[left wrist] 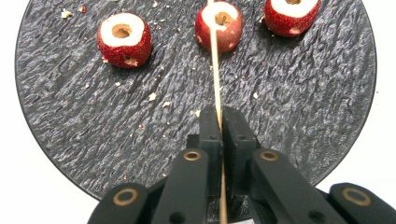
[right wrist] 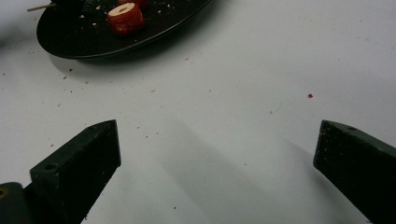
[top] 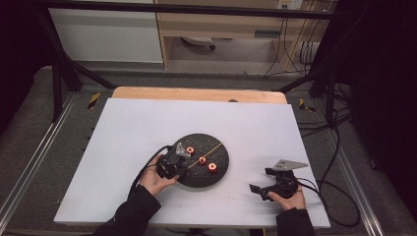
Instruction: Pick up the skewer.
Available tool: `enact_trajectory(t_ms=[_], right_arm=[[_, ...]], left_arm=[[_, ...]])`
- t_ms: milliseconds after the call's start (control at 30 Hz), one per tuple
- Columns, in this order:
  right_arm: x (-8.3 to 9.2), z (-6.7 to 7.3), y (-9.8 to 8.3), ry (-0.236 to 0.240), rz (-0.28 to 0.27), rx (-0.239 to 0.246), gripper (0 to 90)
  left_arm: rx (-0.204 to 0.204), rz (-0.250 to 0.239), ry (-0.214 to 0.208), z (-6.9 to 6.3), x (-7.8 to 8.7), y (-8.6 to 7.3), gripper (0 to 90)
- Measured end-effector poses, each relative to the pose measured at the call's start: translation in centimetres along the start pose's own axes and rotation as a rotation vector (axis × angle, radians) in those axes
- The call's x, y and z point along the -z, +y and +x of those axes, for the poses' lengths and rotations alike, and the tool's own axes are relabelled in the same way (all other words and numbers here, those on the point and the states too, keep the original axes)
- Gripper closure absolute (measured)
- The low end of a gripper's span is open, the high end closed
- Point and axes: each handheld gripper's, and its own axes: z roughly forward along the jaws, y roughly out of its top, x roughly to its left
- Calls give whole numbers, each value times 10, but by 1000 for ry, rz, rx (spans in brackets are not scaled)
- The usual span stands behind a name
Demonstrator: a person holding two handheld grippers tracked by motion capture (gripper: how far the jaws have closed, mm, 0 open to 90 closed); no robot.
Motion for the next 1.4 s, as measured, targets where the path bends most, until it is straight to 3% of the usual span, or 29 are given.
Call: enact_trajectory(t_ms=[333, 567, 1000, 1400], right_arm=[[0, 0, 0, -1, -2, 2, 13], [0, 0, 0, -2, -3, 1, 13], [0, 0, 0, -2, -5, -9, 11], [2, 0, 3, -9, 2, -36, 11]], left_arm=[[4, -25, -1, -1, 4, -3, 879], [20, -71, 1, 1, 15, -10, 880], [68, -183, 21, -1, 41, -39, 880], [106, -245, 27, -3, 51, -74, 880]])
